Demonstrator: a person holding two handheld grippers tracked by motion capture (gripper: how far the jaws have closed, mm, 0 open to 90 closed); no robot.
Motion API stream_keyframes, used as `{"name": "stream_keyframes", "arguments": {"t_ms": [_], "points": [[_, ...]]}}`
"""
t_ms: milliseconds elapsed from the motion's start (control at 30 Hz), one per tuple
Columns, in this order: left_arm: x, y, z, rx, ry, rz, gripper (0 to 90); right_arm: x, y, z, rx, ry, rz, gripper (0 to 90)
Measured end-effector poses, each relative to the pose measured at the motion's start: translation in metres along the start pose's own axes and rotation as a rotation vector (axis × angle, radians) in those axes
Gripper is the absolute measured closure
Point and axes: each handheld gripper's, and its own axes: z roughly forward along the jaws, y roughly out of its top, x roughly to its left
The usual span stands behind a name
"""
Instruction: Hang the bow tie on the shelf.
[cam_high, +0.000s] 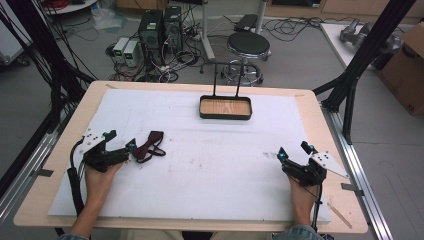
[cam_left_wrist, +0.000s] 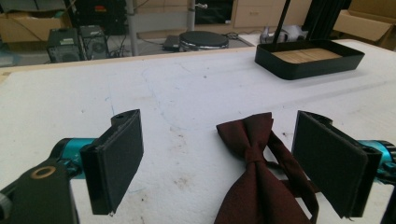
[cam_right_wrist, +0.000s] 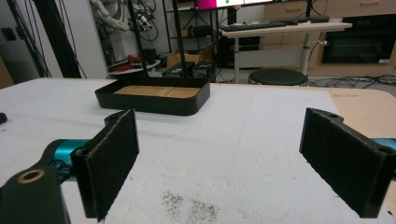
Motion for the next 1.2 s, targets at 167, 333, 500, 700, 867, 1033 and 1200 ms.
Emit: {"name": "stream_keyframes", "arguments": {"t_ms": [167,333,500,700,867,1033,1200], "points": [[0.003,0.006,0.007,0.055,-0.034,-0.008,17.3,0.000,0.000,0.000,0.003,0.000,0.002,11.1],[0.000,0.007,0.011,0.052,-0.030,0.021,18.4,0.000,0.000,0.000,0.002,-0.001,0.004,11.1],[-0.001,0.008,0.018,0.069,-0.052,0.049,24.0,0.000,0.000,0.000,0.003,0.000,0.001,11.1],[-0.008,0.010,0.030,0.093,-0.075,0.099,30.7,0.000,0.000,0.000,0.003,0.001,0.001,11.1],[-0.013,0.009,0.038,0.125,-0.086,0.126,39.4,0.000,0.000,0.000,0.004,0.001,0.001,11.1],[-0.014,0.010,0.044,0.152,-0.094,0.127,44.4,0.000,0.000,0.000,0.003,0.002,0.002,11.1],[-0.017,0.008,0.051,0.194,-0.091,0.136,45.8,0.000,0.000,0.000,0.005,0.001,-0.003,11.1]]}}
